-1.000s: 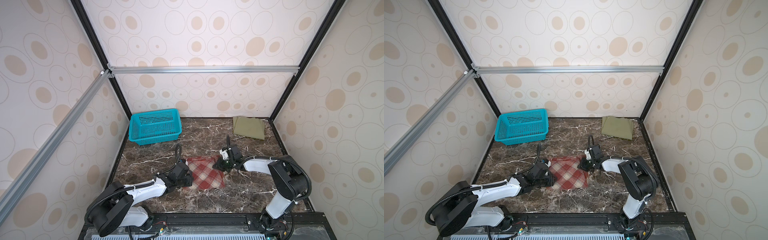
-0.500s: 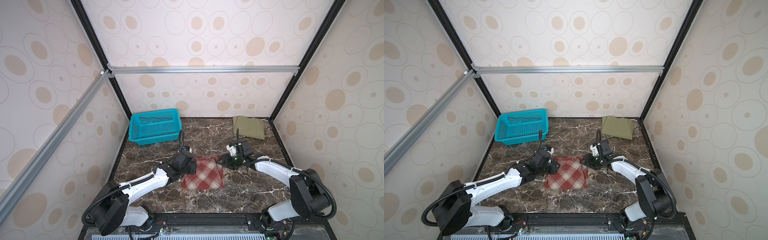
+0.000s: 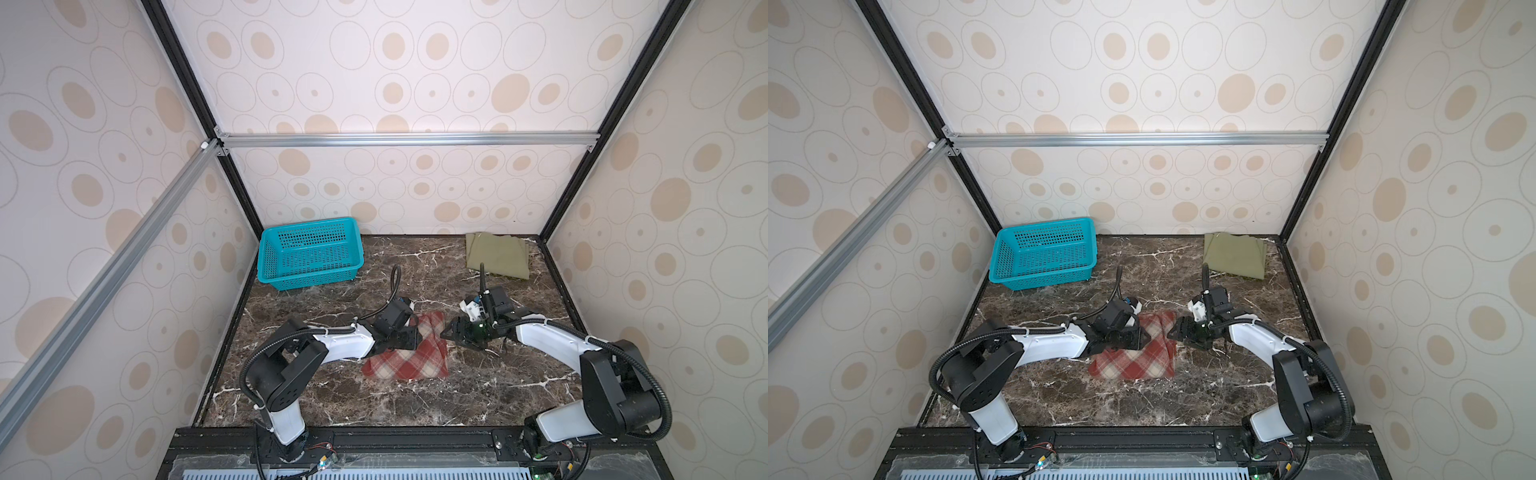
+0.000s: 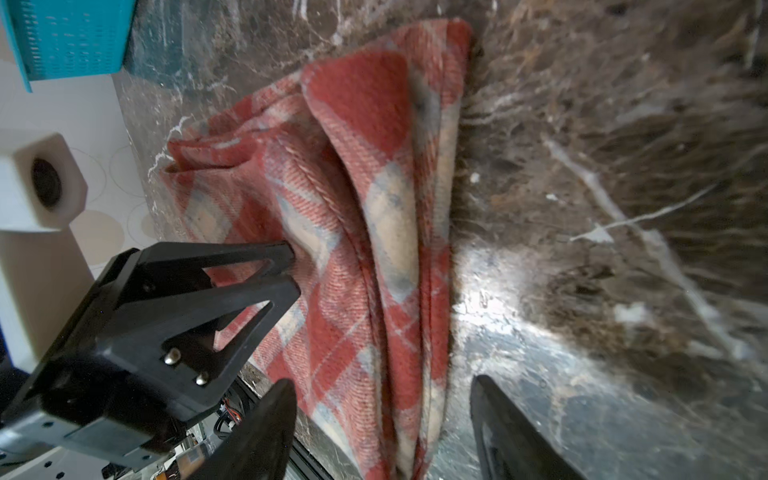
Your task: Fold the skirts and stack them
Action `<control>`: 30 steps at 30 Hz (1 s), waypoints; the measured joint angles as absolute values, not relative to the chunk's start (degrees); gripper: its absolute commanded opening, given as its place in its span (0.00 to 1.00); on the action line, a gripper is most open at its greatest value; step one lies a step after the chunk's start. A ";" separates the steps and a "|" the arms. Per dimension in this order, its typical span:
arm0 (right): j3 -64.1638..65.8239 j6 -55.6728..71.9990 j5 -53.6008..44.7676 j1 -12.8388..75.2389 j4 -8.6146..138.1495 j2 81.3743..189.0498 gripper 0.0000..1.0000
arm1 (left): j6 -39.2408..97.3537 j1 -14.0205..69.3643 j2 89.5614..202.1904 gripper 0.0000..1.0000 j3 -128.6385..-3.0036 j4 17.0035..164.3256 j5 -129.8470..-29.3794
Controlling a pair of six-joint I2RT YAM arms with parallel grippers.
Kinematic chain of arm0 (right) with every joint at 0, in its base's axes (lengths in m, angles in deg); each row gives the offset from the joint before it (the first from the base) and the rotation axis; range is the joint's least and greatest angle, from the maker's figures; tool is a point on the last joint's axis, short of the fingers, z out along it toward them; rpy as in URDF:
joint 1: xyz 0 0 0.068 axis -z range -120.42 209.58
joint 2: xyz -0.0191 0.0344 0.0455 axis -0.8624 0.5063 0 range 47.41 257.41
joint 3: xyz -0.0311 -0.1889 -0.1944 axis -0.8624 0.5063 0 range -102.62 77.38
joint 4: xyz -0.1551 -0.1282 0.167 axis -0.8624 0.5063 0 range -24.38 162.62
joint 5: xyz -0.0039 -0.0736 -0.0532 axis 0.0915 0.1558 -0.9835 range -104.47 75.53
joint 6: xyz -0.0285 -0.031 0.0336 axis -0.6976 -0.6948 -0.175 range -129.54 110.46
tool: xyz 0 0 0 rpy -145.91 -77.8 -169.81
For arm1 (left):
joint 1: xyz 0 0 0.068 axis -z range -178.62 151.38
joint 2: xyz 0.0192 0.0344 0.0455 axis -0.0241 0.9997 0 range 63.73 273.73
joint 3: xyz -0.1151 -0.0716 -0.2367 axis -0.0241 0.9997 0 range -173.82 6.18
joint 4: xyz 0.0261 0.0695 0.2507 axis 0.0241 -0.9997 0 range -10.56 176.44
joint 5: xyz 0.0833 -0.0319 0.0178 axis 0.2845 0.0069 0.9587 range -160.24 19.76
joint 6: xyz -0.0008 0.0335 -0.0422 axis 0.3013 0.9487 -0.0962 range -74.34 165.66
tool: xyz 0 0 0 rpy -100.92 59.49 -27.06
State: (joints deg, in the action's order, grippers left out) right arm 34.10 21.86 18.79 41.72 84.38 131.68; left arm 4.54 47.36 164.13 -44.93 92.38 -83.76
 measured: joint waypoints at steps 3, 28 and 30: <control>35.23 21.58 19.40 41.72 83.49 133.12 0.74 | 4.54 47.49 165.58 0.33 -45.92 93.19 -85.05; 35.08 19.57 27.07 40.51 71.86 142.00 0.69 | 3.60 47.49 167.63 0.32 -46.70 94.08 -86.34; 34.88 19.43 26.81 39.94 71.53 142.28 0.67 | 3.49 47.49 167.67 0.32 -46.73 94.13 -86.38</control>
State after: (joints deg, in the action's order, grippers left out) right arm 34.88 19.43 26.81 39.94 71.53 142.28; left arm 3.49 47.49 167.67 -46.73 94.13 -86.38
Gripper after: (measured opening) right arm 0.683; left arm 0.321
